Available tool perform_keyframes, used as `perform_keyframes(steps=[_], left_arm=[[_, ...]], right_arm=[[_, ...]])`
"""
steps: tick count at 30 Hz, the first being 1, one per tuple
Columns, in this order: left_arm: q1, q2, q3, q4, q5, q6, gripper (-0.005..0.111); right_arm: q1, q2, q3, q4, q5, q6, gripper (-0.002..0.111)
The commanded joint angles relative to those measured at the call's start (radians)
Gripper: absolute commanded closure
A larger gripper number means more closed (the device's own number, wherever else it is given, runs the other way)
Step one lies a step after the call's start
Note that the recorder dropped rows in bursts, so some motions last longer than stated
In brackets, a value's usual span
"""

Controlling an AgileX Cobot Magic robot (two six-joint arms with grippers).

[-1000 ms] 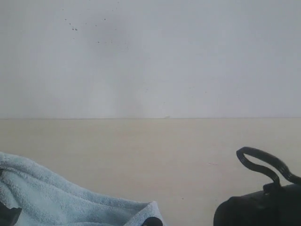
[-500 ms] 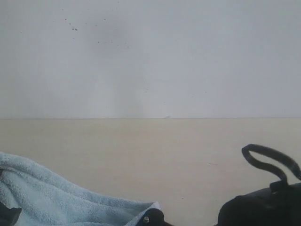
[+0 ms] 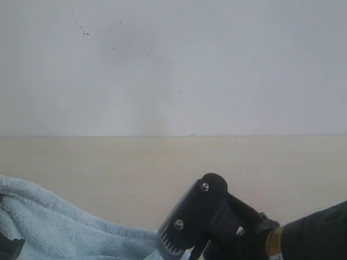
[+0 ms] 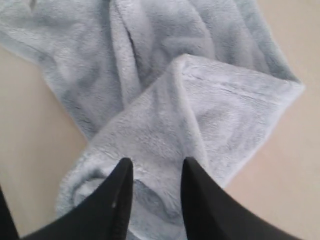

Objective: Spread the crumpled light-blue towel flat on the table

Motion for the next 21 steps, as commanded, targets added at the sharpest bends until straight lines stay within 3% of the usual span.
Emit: perform_keyframes(steps=[1,4,8,12,14,16,21], left_arm=[[0.001,0.003,0.003,-0.002,0.011,0.005,0.102],[0.001,0.003,0.003,-0.002,0.013,0.005,0.102],[0.001,0.003,0.003,-0.002,0.013,0.005,0.102],[0.001,0.003,0.003,-0.002,0.013,0.005,0.102],[0.001,0.003,0.003,-0.002,0.013,0.005,0.102],[0.001,0.003,0.003,-0.002,0.013,0.005,0.102],[0.001,0.003,0.003,-0.002,0.013,0.005,0.102]], right_arm=[[-0.002,0.004,-0.003,-0.278,0.089,0.222,0.076],[-0.005,0.006,-0.003,-0.312,0.096,0.251,0.076],[-0.146,0.014,-0.003,-0.290,0.075,0.263,0.076],[-0.259,0.043,-0.003,0.077,0.051,-0.012,0.076],[-0.269,0.087,-0.003,0.208,0.061,-0.117,0.068],[-0.269,0.133,-0.003,0.229,0.062,-0.124,0.052],[-0.269,0.171,-0.003,0.239,0.068,-0.126,0.050]])
